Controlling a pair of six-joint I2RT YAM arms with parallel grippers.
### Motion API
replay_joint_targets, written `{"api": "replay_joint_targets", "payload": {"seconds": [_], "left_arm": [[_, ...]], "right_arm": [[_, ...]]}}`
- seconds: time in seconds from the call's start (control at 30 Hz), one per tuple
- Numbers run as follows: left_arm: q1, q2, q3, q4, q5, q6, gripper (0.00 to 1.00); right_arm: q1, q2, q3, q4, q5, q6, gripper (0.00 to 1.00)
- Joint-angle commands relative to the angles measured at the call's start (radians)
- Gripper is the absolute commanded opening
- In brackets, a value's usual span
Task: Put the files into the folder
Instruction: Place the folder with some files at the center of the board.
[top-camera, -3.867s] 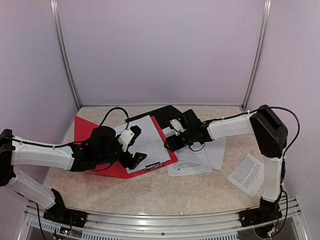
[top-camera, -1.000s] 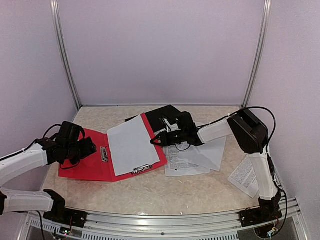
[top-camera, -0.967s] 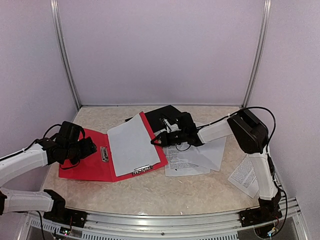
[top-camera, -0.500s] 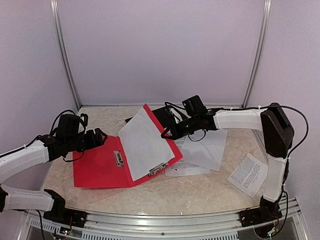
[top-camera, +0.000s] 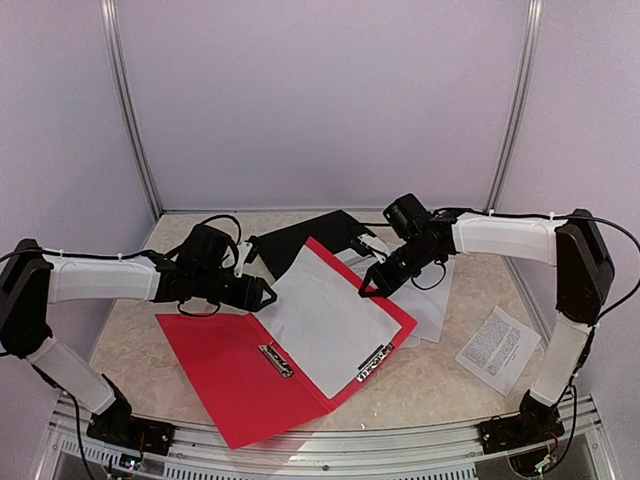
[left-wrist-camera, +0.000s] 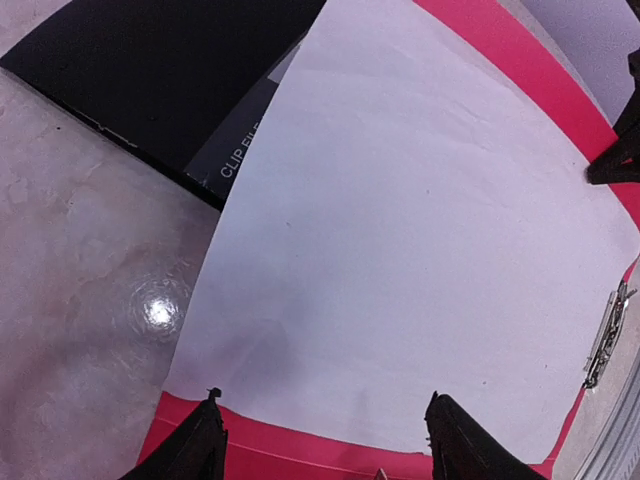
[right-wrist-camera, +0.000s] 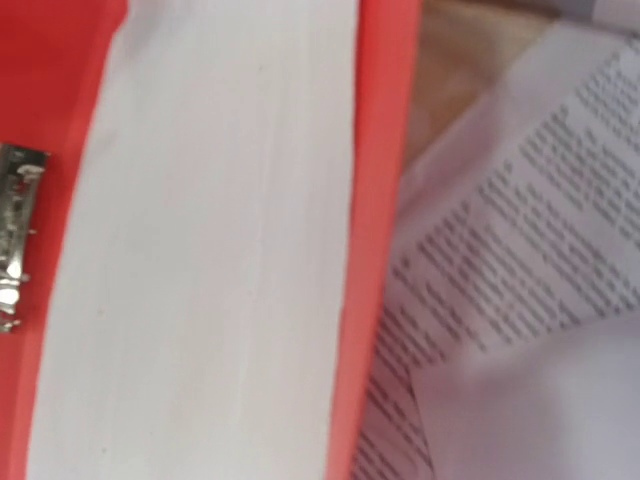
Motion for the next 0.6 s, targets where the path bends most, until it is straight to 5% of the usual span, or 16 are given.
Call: {"api": "replay_joint_targets", "payload": {"seconds": [0.0, 0.5, 0.57], "left_arm": [[-0.036, 0.126, 0.101, -0.039, 0.063, 0.097, 0.61], [-0.118, 0.13, 0.097, -0.119, 0.154, 0.084, 0.61], [-0.128, 0.145, 0.103, -0.136, 0.123, 0.088, 0.56]], "right_arm": [[-0.019, -0.016, 0.006, -0.106, 0.062, -0.123, 0.0], [-0.034, -0.006, 0.1, -0.072, 0.133, -0.122, 0.0], [-0.034, -0.004, 0.108, -0.071, 0.145, -0.115, 0.1]]}}
